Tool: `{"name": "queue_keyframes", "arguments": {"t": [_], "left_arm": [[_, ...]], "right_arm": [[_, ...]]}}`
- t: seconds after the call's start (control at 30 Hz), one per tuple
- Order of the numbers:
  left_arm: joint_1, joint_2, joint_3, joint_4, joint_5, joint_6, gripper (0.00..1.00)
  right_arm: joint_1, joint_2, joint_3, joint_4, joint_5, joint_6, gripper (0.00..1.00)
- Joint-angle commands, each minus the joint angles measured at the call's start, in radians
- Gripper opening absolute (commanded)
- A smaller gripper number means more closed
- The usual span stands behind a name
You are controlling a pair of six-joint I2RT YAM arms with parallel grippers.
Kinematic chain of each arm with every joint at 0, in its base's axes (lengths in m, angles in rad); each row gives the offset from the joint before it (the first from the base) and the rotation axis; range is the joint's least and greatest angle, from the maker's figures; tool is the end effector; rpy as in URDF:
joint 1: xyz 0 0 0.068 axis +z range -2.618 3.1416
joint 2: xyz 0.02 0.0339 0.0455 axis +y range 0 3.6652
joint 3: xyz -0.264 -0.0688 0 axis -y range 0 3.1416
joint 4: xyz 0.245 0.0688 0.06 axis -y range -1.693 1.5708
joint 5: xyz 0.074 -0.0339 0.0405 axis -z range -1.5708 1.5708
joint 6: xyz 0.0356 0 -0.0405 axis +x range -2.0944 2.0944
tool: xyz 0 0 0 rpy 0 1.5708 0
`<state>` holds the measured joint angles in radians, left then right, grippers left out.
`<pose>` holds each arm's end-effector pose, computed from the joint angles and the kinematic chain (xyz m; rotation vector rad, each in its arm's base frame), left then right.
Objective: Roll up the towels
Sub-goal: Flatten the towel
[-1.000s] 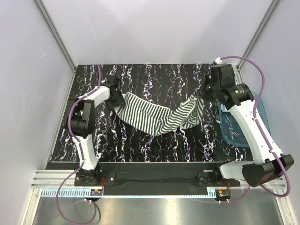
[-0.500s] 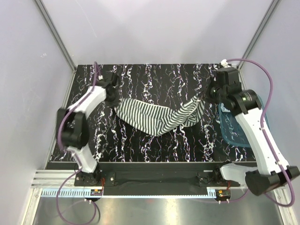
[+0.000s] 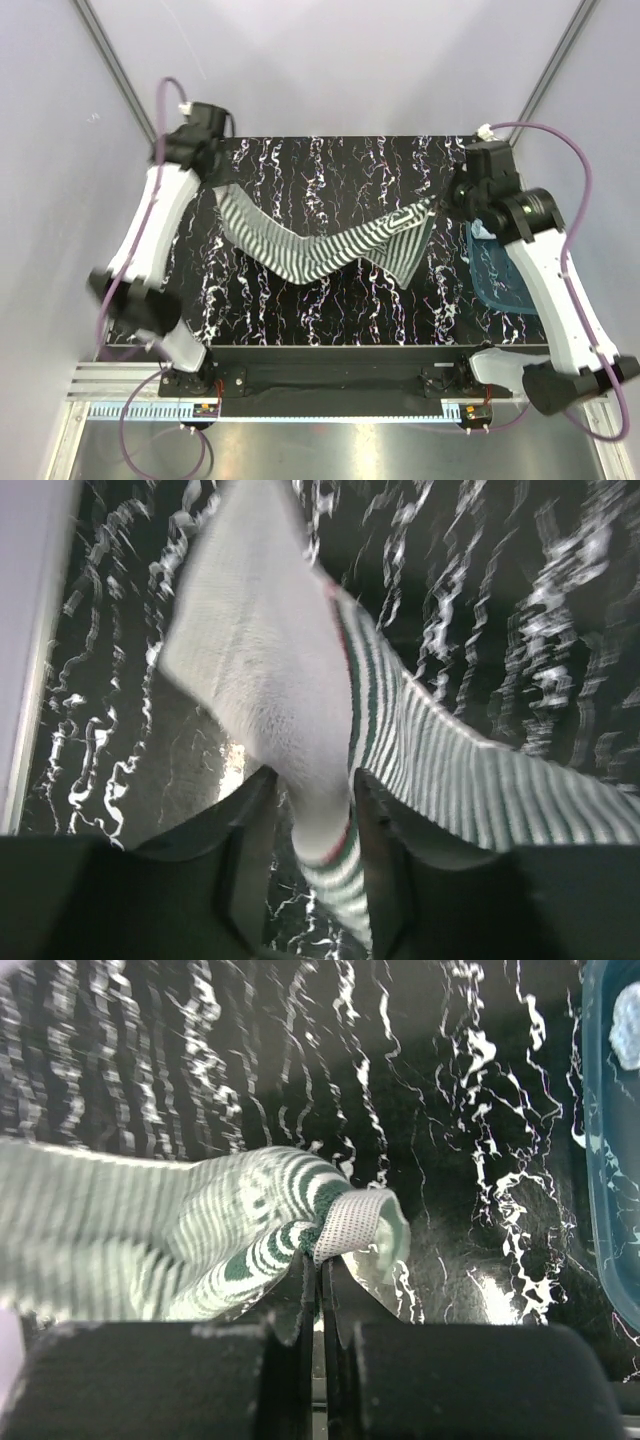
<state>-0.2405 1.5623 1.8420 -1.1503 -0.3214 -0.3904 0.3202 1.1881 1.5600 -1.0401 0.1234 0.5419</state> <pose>0.3000 -0.0620 0.4204 -0.3188 2.3634 0.0972 0.2042 0.0631 0.4356 0.3162 2.2313 0.3297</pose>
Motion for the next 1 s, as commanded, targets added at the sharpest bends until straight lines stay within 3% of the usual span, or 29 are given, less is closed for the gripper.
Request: {"name": "queue_keyframes", "arguments": {"t": [0.0, 0.17, 0.3, 0.43, 0.5, 0.73, 0.83, 0.97], "left_arm": [[0.03, 0.269, 0.011, -0.032, 0.054, 0.054, 0.45], [0.029, 0.598, 0.263, -0.021, 0.133, 0.068, 0.48], [-0.009, 0.674, 0.335, -0.08, 0.068, 0.065, 0.52], [-0.007, 0.448, 0.059, 0.061, 0.041, 0.016, 0.62], [0.01, 0.366, -0.101, 0.136, 0.045, -0.007, 0.63], [0.059, 0.076, -0.406, 0.283, 0.035, -0.079, 0.63], [0.084, 0.039, -0.475, 0.325, 0.054, -0.093, 0.63], [0.155, 0.036, -0.628, 0.408, 0.256, -0.133, 0.64]], "right_arm": [[-0.007, 0.083, -0.02, 0.054, 0.035, -0.019, 0.0], [-0.056, 0.168, -0.057, 0.117, -0.027, -0.031, 0.0], [-0.089, 0.197, -0.058, 0.127, -0.047, -0.042, 0.0], [-0.105, 0.196, -0.067, 0.135, -0.048, -0.062, 0.0], [-0.112, 0.202, -0.069, 0.132, -0.056, -0.063, 0.0], [-0.112, 0.168, -0.086, 0.126, -0.071, -0.059, 0.0], [-0.112, 0.15, -0.097, 0.121, -0.082, -0.059, 0.0], [-0.11, 0.136, -0.109, 0.111, -0.097, -0.062, 0.0]]}}
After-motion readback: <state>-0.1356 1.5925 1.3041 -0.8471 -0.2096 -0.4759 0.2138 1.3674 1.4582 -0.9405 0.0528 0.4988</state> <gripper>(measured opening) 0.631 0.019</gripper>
